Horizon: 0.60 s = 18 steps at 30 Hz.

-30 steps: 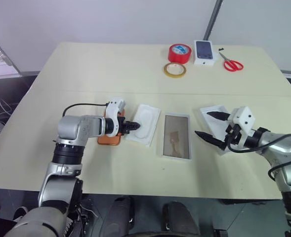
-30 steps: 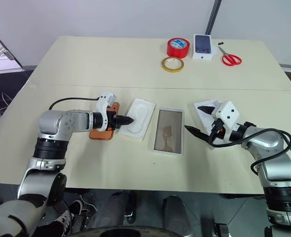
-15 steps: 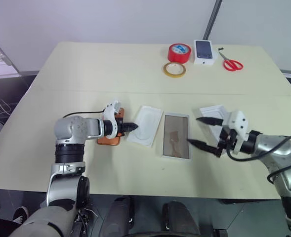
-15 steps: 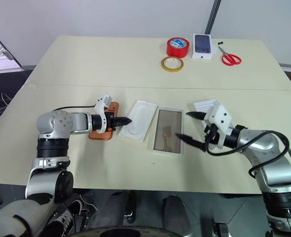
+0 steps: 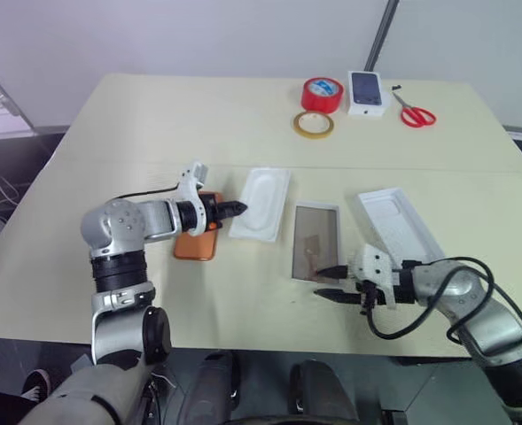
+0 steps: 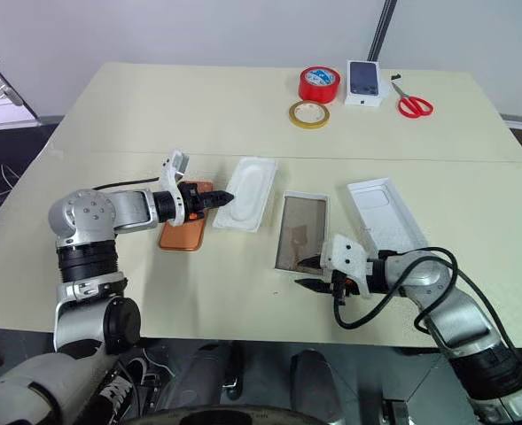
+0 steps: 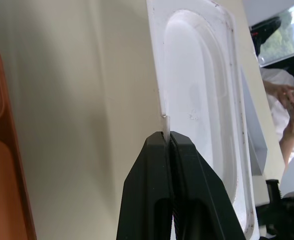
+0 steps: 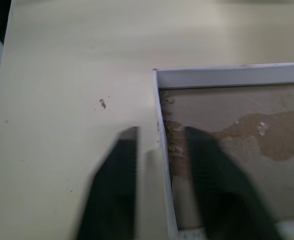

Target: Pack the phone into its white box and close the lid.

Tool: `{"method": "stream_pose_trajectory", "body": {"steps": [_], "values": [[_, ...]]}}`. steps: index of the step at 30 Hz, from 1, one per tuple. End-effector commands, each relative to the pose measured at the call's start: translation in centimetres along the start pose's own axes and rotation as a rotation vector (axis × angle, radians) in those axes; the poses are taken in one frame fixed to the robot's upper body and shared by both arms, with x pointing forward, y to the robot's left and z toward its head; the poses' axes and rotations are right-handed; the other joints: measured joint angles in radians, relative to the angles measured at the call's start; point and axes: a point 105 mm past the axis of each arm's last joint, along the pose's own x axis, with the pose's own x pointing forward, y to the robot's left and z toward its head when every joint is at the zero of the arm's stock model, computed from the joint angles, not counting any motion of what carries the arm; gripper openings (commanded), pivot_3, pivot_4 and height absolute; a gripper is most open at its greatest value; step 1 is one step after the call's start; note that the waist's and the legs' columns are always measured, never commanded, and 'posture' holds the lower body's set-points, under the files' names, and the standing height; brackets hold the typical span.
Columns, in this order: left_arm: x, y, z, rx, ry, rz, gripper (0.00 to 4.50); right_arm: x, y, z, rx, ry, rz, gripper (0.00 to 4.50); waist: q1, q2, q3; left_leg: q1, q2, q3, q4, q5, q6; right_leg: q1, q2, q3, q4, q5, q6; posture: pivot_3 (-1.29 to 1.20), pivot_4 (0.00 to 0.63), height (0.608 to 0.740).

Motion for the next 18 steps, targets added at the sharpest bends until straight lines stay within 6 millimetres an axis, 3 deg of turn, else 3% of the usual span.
{"method": "stream_pose_trajectory", "body": {"steps": [1, 12, 15, 18], "values": [[-0.2, -1.9, 1.7, 0.045, -0.069, -0.046, 0.00, 0.7, -0.4, 0.0, -0.092, 0.021, 0.006, 0.07, 0.000, 0.000, 0.000, 0.000, 0.000, 0.000, 0.000, 0.000, 0.000, 0.000, 0.000, 0.000, 0.000, 0.000, 0.000, 0.00, 0.150, 0.728], [1.7, -4.0, 1.6, 0.023, -0.092, -0.085, 0.00, 3.3, -3.8, 2.1, -0.188, -0.041, -0.034, 0.07, 0.000, -0.001, 0.000, 0.000, 0.001, 0.000, 0.000, 0.002, -0.003, -0.001, 0.003, 0.000, 0.001, 0.000, 0.000, 0.00, 0.150, 0.728], [2.1, -4.0, 1.2, 0.032, -0.082, -0.072, 0.00, 3.2, -4.0, 2.5, -0.184, -0.061, -0.044, 0.87, 0.000, -0.001, 0.001, 0.000, 0.001, 0.000, 0.000, 0.002, -0.003, -0.001, 0.003, 0.000, 0.001, 0.000, 0.000, 0.00, 0.150, 0.728], [2.2, -3.8, 1.1, 0.034, -0.086, -0.059, 0.00, 2.9, -3.8, 2.8, -0.190, -0.079, -0.055, 2.38, -0.001, -0.001, 0.001, 0.000, 0.001, 0.000, 0.000, 0.002, -0.003, -0.001, 0.003, 0.000, 0.001, 0.000, 0.000, 0.00, 0.150, 0.728]]}}
